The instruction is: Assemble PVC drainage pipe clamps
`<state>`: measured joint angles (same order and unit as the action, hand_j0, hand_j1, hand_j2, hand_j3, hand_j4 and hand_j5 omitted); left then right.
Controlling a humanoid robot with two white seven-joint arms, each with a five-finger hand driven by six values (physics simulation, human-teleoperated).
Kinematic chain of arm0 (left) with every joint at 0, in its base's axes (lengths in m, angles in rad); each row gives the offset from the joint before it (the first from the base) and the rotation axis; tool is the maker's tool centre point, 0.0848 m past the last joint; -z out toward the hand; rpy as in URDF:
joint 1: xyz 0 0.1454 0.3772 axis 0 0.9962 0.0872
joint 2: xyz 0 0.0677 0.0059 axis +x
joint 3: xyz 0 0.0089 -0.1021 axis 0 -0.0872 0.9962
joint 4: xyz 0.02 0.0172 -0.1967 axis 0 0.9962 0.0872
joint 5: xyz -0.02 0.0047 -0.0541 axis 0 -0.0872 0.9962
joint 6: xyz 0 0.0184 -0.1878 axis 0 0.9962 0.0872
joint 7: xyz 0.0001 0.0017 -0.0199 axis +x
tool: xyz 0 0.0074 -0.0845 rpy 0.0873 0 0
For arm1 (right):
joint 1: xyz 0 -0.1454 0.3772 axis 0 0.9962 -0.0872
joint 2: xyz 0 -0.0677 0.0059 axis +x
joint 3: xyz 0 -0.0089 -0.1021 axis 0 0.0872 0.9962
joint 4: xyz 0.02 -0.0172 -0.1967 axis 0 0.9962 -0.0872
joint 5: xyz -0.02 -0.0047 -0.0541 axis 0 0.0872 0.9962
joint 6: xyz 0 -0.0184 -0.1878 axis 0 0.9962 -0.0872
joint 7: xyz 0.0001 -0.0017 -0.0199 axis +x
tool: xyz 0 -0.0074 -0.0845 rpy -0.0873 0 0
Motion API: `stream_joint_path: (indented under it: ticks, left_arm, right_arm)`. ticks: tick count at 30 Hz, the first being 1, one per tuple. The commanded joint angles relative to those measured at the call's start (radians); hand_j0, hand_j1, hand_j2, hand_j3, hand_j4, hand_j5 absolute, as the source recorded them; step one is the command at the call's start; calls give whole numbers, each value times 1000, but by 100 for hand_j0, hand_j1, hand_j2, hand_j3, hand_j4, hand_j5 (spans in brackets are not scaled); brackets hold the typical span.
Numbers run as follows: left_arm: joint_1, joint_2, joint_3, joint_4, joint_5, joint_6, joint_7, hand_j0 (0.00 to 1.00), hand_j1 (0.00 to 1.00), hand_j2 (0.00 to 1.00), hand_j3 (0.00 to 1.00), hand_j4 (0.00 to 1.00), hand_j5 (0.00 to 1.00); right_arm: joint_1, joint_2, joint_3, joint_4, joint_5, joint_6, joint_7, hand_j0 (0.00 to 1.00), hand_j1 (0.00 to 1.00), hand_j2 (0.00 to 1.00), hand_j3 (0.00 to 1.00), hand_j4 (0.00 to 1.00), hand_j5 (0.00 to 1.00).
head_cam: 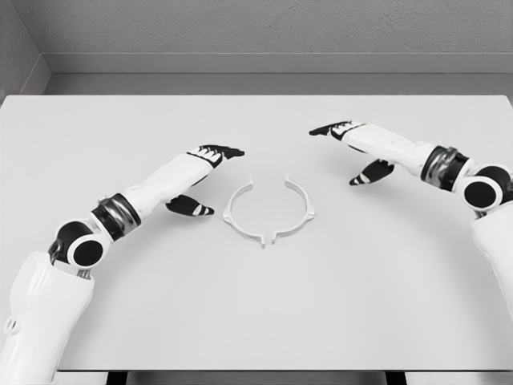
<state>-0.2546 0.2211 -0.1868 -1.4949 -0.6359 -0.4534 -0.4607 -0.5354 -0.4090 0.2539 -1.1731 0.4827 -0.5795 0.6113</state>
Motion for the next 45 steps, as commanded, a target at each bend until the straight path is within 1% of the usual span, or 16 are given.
stream_joint_path:
  ticks: [1, 5, 8, 15, 22, 31, 37, 40, 45]
  left_arm:
    - [0, -3, 0, -2, 5, 1, 1, 100, 100, 100, 100, 100, 100]
    - [-2, -11, -5, 7, -2, 2, 1, 100, 100, 100, 100, 100, 100]
    - [-8, -14, -31, 9, -4, 10, 1, 100, 100, 100, 100, 100, 100]
    - [-11, -28, -37, 19, -5, 16, 1, 100, 100, 100, 100, 100, 100]
    - [-12, -40, -40, 19, -7, 18, -1, 100, 100, 100, 100, 100, 100]
    - [-14, -59, -54, 19, -7, 18, 1, 100, 100, 100, 100, 100, 100]
    - [-25, -65, -56, 27, -8, 18, 1, 100, 100, 100, 100, 100, 100]
    - [-41, -68, -68, 39, -8, 18, 1, 100, 100, 100, 100, 100, 100]
    - [-44, -77, -71, 39, -8, 18, -1, 100, 100, 100, 100, 100, 100]
  right_arm:
    - [0, -2, 8, 12, -9, 3, 0, 100, 100, 100, 100, 100, 100]
    - [0, -2, 7, 9, -10, 3, 0, 100, 100, 100, 100, 100, 100]
    - [0, -2, 7, 6, -13, 3, 0, 100, 100, 100, 100, 100, 100]
    - [-3, -7, 18, 4, -13, 1, 0, 100, 100, 100, 100, 100, 100]
    - [-5, -33, 15, 3, -15, 1, 0, 100, 100, 100, 100, 100, 100]
    - [-14, -34, 19, 1, -10, 1, 0, 100, 100, 100, 100, 100, 100]
    - [-14, -34, 21, 1, -10, 1, 0, 100, 100, 100, 100, 100, 100]
    - [-14, -34, 21, 1, -10, 1, 0, 100, 100, 100, 100, 100, 100]
    - [-14, -34, 21, 1, -10, 1, 0, 100, 100, 100, 100, 100, 100]
